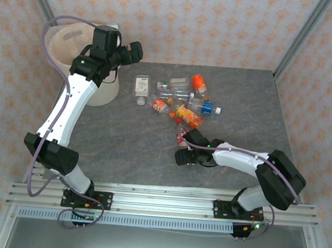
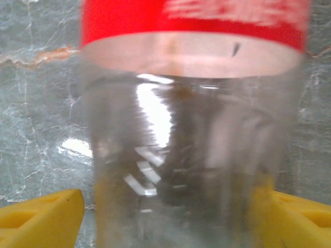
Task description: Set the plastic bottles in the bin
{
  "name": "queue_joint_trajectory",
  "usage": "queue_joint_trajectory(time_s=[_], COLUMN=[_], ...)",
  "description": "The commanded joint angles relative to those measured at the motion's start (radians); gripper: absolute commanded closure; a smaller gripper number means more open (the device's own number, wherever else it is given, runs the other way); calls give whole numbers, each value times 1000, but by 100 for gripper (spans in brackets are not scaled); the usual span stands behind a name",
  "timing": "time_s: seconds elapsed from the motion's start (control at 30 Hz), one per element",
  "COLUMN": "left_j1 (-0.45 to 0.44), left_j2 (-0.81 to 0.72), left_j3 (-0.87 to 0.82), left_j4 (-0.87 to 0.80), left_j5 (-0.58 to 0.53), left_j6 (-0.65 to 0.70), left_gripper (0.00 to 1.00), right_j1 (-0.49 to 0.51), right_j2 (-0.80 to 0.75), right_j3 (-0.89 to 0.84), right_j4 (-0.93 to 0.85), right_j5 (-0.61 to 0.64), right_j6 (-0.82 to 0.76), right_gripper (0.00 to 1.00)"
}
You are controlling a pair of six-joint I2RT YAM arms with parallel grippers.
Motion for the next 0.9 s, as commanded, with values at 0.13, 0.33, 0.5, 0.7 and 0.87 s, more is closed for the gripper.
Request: queue_joint_trajectory(time_s=[0.13, 0.33, 0.5, 0.7, 0.87], left_j1=[4, -3, -55, -142, -208], left_j2=[9, 31, 21, -27, -57], left_j3=[17, 30, -4, -132, -249], left_j4=[20, 18, 22, 98, 177], left_j5=[129, 202, 247, 294, 364], left_j6=[-15, -50, -34, -83, -117], left_gripper=[0, 0, 0, 0, 0], right_j1=[20, 20, 11, -46, -95], right_j2=[-17, -119, -176, -239, -290], right_j3=[9, 12, 37, 53, 56], right_j4=[-26, 24, 51, 136, 195], right_j5=[145, 194, 249, 115, 12], right_j6=[-29, -110, -127, -116, -122], right_gripper=[30, 46, 53, 57, 57])
